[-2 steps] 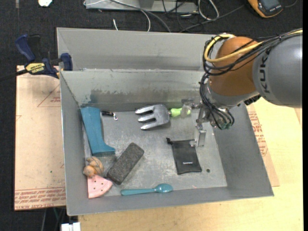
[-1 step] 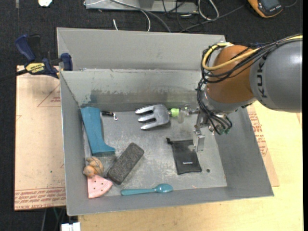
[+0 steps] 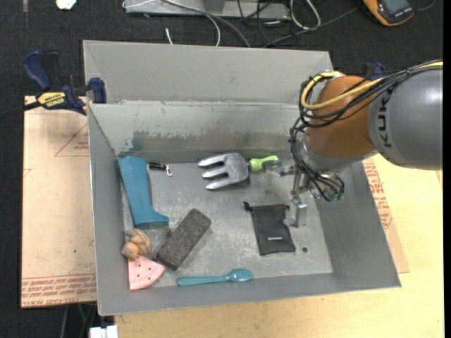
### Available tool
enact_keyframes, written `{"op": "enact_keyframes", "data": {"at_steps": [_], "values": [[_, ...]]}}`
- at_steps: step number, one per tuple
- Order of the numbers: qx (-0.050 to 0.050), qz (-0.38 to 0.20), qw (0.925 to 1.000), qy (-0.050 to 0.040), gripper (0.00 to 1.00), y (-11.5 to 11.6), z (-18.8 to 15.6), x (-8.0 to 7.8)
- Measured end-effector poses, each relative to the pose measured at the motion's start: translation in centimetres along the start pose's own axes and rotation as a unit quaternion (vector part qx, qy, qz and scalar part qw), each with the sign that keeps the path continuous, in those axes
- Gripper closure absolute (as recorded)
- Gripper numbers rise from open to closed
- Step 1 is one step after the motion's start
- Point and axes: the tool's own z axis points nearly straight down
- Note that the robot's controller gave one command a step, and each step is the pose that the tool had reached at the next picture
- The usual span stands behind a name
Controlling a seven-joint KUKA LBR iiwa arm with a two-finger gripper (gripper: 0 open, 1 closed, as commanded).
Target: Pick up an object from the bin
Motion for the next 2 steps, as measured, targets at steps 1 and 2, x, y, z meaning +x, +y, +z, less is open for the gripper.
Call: {"op": "enact_keyframes", "data": {"at_steps": [1,2], "values": [[0.000,-0.072,0.9974,-0.0051,0.00,-0.7,-2.4,-1.0],[-0.001,0.034,0.9994,-0.0026,0.00,-0.6,1.1,0.6]]}}
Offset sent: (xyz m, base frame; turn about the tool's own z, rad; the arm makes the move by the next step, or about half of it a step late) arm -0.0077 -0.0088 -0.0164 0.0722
